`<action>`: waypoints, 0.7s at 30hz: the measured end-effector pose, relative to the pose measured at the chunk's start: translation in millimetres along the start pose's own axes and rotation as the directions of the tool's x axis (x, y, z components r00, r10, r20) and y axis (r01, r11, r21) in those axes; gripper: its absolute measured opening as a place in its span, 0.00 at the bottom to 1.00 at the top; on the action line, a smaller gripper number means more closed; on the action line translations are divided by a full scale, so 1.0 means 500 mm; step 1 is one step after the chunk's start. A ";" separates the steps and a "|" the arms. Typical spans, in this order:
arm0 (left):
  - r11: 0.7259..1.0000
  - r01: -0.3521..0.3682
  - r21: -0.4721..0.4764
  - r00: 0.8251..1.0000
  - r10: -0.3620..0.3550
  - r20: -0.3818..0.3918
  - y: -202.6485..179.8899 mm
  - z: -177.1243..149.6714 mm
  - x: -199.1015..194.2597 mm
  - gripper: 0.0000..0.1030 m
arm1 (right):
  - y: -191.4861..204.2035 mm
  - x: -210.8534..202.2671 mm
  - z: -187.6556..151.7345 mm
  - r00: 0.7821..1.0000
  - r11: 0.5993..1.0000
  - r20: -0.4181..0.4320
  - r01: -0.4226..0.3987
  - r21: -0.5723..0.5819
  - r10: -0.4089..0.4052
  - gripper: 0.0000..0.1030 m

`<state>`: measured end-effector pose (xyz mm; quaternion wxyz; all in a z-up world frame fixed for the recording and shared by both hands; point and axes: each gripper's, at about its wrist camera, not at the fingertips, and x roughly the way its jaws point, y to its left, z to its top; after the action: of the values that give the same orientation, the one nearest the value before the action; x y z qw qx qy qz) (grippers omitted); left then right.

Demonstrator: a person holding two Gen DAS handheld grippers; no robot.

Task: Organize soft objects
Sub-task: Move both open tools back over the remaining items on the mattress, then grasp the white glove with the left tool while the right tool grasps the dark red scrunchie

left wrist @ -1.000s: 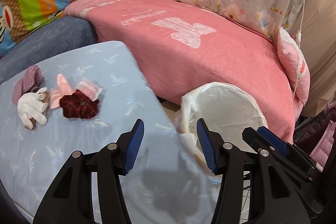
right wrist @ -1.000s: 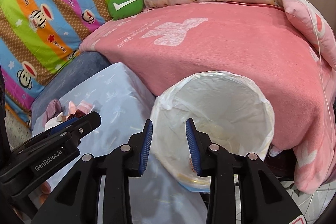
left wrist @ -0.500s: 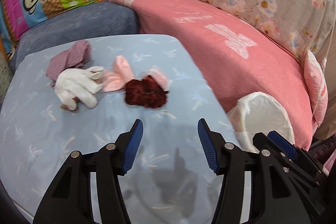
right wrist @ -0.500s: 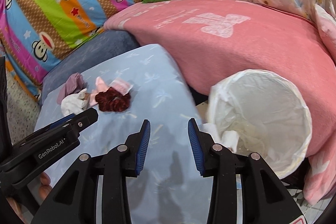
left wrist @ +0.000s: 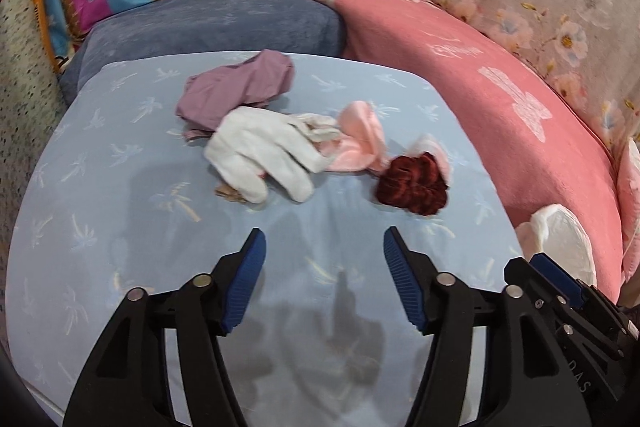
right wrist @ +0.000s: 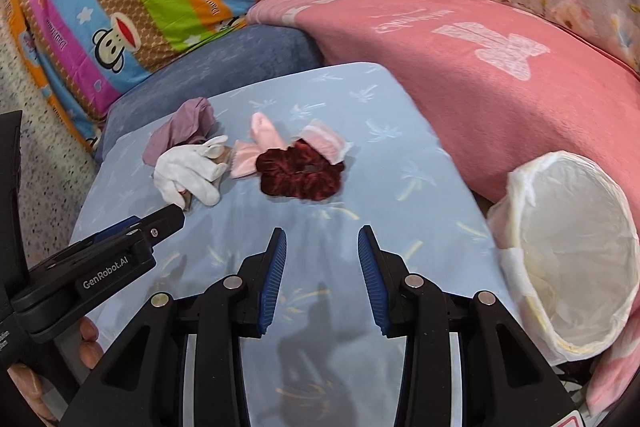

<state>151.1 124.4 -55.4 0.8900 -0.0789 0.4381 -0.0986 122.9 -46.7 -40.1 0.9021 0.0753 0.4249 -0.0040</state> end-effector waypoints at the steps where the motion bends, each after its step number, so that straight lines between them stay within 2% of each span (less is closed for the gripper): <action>1: 1.000 -0.009 -0.006 1.000 0.009 0.002 0.011 0.004 0.003 0.63 | 0.007 0.008 0.002 1.000 1.000 -0.004 -0.003 -0.003 0.003 0.37; 3: 0.999 -0.028 -0.021 1.000 0.028 0.007 0.036 0.014 0.009 0.67 | 0.021 0.023 0.009 1.000 1.000 -0.007 -0.003 -0.010 0.003 0.42; 7: 0.997 -0.052 -0.053 0.999 0.052 0.001 0.077 0.033 0.028 0.70 | 0.040 0.058 0.025 1.000 1.000 -0.016 -0.004 -0.023 0.004 0.44; 11: 0.995 -0.065 -0.072 0.998 0.065 -0.004 0.110 0.056 0.055 0.72 | 0.054 0.097 0.046 1.000 1.000 -0.017 0.004 -0.025 -0.004 0.51; 14: 0.995 -0.060 -0.083 0.998 0.059 -0.014 0.122 0.074 0.080 0.72 | 0.059 0.128 0.065 1.000 1.000 -0.018 0.011 -0.022 -0.012 0.54; 21: 0.994 -0.027 -0.105 1.000 0.025 -0.014 0.131 0.118 0.126 0.72 | 0.068 0.201 0.107 0.999 1.000 -0.034 0.016 0.001 -0.016 0.55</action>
<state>242.6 175.6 -83.0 0.8830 -0.1193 0.4494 -0.0643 230.6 -14.6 -79.4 0.8947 0.0725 0.4406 -0.0103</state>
